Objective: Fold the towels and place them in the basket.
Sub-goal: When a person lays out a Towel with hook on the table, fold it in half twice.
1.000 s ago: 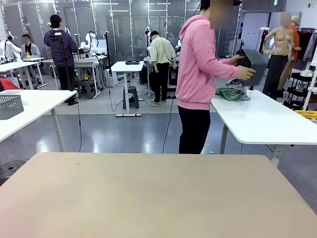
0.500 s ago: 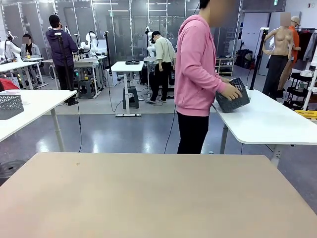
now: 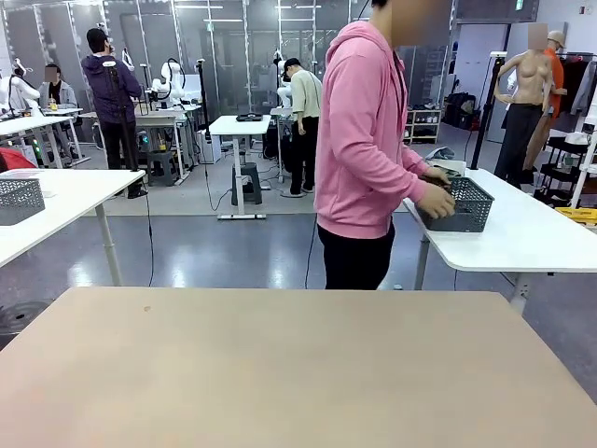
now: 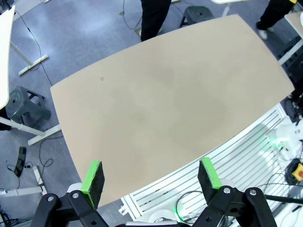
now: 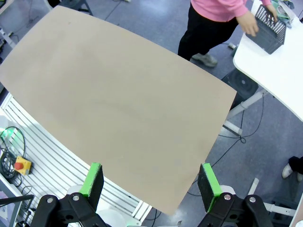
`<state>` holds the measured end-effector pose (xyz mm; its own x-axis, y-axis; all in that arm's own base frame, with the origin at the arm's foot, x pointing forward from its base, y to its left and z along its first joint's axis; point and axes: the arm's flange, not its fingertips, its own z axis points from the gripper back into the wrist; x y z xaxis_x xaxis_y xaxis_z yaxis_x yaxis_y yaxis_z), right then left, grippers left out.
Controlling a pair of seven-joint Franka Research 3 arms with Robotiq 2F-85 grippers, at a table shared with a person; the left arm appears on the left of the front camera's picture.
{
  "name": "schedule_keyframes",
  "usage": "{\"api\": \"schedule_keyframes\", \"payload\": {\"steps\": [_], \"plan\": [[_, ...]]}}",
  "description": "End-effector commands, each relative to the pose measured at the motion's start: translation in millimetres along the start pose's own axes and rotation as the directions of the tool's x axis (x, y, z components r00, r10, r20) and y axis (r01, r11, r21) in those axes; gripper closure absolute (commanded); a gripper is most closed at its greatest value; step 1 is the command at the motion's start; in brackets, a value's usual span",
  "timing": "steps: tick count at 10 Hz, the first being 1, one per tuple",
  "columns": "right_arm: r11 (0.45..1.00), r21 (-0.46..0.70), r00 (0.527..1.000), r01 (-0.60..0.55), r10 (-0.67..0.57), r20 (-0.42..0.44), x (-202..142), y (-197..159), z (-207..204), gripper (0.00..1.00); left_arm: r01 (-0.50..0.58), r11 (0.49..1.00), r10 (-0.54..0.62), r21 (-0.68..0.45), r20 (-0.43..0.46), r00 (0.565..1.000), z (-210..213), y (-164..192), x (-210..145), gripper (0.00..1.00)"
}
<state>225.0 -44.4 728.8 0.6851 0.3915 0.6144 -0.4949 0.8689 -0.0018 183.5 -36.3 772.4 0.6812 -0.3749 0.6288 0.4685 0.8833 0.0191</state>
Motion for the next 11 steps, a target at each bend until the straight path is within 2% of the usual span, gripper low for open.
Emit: {"api": "schedule_keyframes", "payload": {"steps": [1, 11], "plan": [[1.0, 0.003, 1.0, -0.003, 0.003, 0.0, -0.8, 1.5, 2.1, 0.0, 0.004, 1.0, -0.004, -0.001, 0.0, 1.0, 1.3, -1.4, 0.7, 0.0], [1.0, 0.003, 1.0, -0.003, 0.003, 0.0, -0.8, 1.5, 2.1, 0.0, 0.004, 1.0, -0.004, -0.001, 0.0, 1.0, 1.3, -1.4, 0.7, 0.0]]}}
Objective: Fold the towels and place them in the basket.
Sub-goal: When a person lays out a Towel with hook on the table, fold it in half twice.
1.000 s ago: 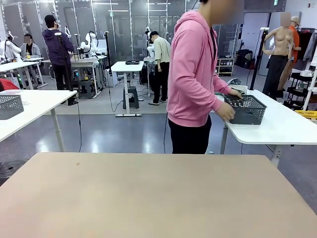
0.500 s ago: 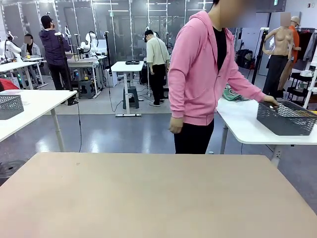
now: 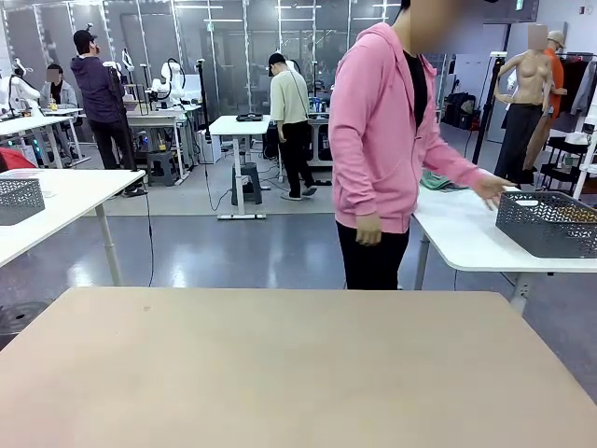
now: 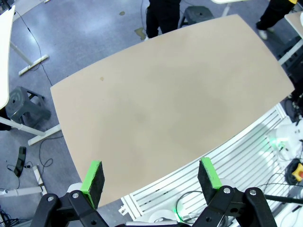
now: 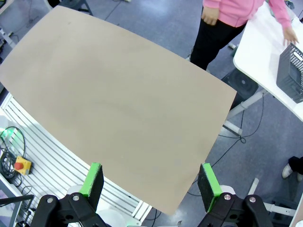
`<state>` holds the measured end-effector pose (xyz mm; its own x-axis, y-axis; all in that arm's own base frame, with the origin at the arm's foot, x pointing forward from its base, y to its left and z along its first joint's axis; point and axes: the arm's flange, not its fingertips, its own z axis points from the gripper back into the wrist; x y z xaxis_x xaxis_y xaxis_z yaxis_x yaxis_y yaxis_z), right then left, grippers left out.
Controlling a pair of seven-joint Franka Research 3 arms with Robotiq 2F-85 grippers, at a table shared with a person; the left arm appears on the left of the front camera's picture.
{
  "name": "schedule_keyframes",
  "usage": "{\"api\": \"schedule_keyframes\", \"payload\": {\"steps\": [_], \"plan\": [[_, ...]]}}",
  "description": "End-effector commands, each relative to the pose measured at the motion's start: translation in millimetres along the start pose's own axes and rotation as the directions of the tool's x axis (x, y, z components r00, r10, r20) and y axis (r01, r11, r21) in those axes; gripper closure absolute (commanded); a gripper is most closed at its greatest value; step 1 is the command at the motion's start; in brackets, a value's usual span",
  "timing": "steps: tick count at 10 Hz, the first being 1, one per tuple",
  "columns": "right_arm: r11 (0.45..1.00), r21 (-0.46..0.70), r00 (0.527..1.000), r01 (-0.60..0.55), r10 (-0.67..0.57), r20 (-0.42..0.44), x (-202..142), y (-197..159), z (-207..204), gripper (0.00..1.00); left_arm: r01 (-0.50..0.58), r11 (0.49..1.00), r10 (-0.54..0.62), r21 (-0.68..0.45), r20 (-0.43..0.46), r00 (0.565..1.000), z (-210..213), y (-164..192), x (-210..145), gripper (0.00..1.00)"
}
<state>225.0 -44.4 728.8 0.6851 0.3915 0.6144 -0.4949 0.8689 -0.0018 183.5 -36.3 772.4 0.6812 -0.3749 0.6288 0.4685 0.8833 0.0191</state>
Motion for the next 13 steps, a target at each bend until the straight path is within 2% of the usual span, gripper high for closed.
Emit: {"api": "schedule_keyframes", "payload": {"steps": [1, 13], "plan": [[1.0, 0.003, 1.0, -0.003, 0.003, 0.0, -0.8, 1.5, 2.1, 0.0, 0.004, 1.0, -0.004, -0.001, 0.0, 1.0, 1.3, -1.4, 0.7, 0.0], [1.0, 0.003, 1.0, -0.003, 0.003, 0.0, -0.8, 1.5, 2.1, 0.0, 0.004, 1.0, -0.004, -0.001, 0.0, 1.0, 1.3, -1.4, 0.7, 0.0]]}}
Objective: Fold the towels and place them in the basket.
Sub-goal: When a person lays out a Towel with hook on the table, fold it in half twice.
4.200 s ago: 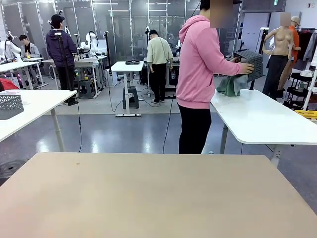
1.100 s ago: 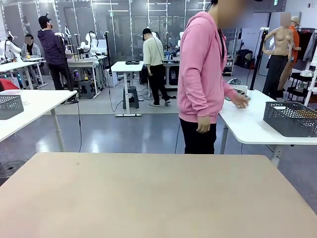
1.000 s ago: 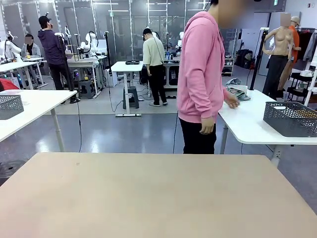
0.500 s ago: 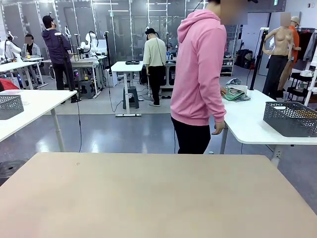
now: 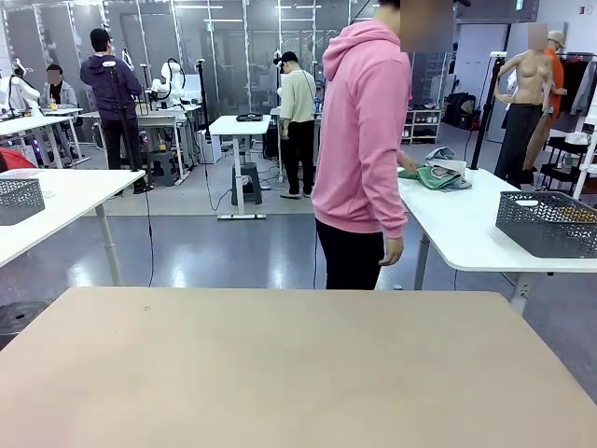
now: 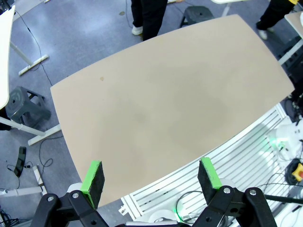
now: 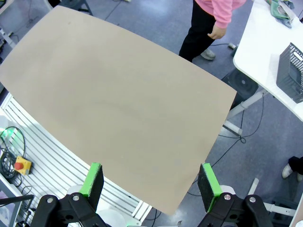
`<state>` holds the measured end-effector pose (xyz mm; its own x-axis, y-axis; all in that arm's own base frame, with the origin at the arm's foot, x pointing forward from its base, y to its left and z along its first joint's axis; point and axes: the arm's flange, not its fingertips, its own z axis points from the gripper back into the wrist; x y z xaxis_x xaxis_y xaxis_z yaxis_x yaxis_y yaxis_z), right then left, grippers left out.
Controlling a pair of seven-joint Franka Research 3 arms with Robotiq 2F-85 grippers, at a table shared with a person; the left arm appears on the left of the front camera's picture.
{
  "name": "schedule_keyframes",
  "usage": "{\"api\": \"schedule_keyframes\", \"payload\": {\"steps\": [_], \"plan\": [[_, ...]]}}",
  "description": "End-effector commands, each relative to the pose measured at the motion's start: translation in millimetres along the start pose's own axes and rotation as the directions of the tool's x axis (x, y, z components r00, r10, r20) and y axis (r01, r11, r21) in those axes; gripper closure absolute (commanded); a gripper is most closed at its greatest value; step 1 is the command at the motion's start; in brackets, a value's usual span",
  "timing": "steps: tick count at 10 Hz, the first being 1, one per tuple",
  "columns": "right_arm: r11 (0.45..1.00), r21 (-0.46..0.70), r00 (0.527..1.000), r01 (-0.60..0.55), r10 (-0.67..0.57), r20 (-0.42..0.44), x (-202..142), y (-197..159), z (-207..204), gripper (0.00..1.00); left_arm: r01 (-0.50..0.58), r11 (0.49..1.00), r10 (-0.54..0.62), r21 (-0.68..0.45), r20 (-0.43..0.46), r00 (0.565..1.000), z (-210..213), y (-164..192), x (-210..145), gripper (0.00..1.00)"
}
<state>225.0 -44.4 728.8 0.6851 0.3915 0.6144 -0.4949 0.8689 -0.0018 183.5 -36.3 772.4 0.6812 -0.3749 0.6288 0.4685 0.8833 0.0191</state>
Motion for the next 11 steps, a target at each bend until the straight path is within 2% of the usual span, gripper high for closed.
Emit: {"api": "schedule_keyframes", "payload": {"steps": [1, 11], "plan": [[1.0, 0.003, 1.0, -0.003, 0.003, 0.0, -0.8, 1.4, 2.1, 0.0, 0.004, 1.0, -0.004, -0.001, 0.0, 1.0, 1.3, -1.4, 0.7, 0.0], [1.0, 0.003, 1.0, -0.003, 0.003, 0.0, -0.8, 1.4, 2.1, 0.0, 0.004, 1.0, -0.004, -0.001, 0.0, 1.0, 1.3, -1.4, 0.7, 0.0]]}}
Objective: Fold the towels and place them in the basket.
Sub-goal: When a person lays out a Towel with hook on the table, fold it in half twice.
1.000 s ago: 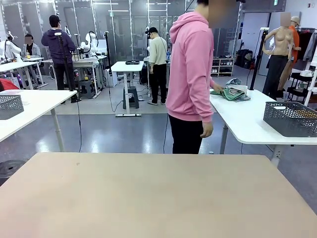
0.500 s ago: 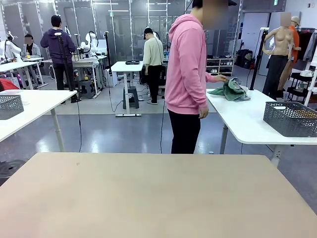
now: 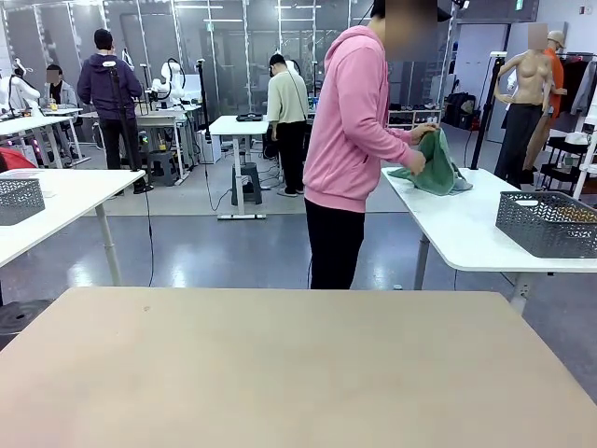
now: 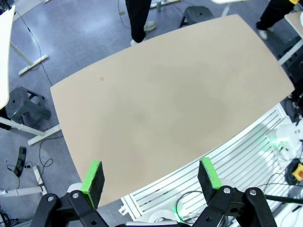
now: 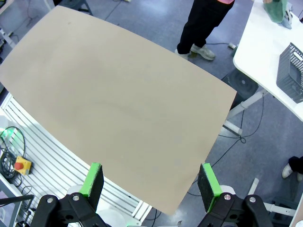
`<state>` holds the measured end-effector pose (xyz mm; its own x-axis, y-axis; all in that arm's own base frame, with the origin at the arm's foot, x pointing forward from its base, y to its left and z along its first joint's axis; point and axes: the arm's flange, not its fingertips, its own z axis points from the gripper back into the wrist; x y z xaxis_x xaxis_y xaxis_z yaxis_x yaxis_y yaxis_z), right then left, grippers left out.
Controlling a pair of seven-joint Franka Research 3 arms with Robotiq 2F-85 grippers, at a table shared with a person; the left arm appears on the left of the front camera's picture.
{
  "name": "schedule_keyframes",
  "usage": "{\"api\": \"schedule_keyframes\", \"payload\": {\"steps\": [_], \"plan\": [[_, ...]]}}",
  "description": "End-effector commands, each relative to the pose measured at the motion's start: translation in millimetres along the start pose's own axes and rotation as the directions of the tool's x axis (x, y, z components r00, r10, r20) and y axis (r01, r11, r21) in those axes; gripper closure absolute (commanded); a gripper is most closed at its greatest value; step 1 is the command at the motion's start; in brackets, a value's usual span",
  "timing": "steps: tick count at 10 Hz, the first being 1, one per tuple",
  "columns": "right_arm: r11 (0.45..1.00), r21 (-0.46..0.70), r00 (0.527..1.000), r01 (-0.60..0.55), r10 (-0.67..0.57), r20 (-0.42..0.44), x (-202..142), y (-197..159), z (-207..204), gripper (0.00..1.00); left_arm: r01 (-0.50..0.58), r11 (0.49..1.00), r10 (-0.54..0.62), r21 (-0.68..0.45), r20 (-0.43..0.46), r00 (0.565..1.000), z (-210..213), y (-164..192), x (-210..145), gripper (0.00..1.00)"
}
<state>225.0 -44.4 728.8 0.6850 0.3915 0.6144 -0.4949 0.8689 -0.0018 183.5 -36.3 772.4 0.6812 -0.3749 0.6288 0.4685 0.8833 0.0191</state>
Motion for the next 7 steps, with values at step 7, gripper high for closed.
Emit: {"api": "schedule_keyframes", "payload": {"steps": [7], "plan": [[1.0, 0.003, 1.0, -0.003, 0.003, 0.0, -0.8, 1.4, 2.1, 0.0, 0.004, 1.0, -0.004, -0.001, 0.0, 1.0, 1.3, -1.4, 0.7, 0.0]]}}
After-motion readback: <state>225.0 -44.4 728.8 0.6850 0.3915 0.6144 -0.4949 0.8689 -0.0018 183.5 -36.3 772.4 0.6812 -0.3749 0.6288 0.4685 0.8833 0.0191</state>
